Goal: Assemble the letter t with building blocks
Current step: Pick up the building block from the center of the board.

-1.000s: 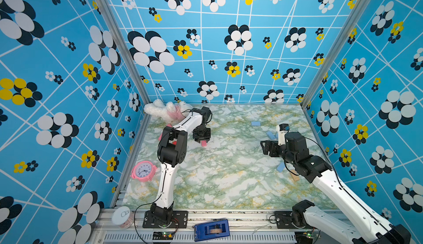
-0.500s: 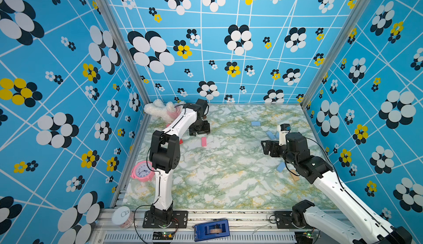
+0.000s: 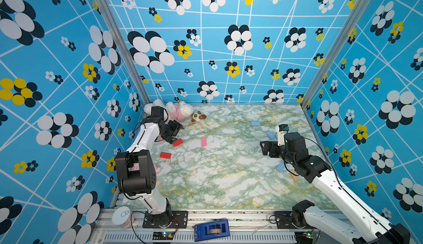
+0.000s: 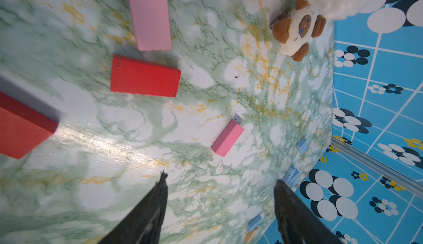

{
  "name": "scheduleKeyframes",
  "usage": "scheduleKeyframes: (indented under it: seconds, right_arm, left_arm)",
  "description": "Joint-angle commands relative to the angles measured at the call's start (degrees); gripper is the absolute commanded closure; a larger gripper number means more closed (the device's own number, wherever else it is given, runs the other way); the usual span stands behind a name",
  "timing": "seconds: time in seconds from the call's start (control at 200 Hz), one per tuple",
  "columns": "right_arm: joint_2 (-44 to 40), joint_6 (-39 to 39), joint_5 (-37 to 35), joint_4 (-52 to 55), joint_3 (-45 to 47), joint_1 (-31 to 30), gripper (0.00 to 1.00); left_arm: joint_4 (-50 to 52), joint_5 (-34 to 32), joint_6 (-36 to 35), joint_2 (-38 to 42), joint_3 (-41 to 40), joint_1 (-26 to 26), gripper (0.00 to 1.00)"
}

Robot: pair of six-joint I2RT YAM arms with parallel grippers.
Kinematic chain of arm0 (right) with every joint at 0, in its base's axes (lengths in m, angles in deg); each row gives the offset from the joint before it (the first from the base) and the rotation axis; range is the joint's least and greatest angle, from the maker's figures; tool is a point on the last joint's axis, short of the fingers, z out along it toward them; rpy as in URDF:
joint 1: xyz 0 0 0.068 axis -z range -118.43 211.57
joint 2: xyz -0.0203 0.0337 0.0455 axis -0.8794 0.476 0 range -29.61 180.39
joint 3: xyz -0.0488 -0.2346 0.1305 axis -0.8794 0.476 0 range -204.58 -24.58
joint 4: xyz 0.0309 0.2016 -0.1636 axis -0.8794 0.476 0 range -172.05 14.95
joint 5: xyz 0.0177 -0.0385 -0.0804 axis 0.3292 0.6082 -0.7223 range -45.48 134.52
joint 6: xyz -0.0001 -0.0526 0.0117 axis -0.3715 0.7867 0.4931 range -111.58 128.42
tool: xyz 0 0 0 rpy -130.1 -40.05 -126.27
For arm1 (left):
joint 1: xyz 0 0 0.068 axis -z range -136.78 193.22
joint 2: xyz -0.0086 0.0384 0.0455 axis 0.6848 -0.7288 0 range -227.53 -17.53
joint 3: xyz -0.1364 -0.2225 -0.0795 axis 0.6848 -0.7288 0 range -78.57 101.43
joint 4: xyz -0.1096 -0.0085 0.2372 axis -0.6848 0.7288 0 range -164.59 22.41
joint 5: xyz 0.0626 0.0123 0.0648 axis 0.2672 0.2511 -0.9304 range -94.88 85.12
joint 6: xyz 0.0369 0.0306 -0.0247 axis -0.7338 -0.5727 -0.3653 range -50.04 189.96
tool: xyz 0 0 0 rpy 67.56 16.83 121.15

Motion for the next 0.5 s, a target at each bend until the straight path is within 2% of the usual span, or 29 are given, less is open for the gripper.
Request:
scheduleKeyframes:
  seconds: [0.0, 0.11, 0.325, 0.495]
  right_arm:
    - [0.0, 0.7, 0.8, 0.6, 0.6, -0.5, 0.05]
    - [-0.3, 0.8, 0.5, 0.8, 0.8, -0.6, 0.05]
    - [-0.1, 0.5, 0.9, 0.9, 1.1, -0.6, 0.05]
    - [-0.3, 0.3, 0.9, 0.6, 1.7, -0.6, 0.05]
  left_arm:
    - [4.4, -0.7, 6.5, -3.0, 2.7, 0.1, 0.27]
    - [8.3, -3.5, 10.9, -5.5, 3.8, 0.0, 0.28]
    - [6.9, -9.1, 21.8, -6.1, 1.6, 0.0, 0.27]
    - [10.4, -13.3, 25.5, -8.2, 4.6, 0.2, 0.27]
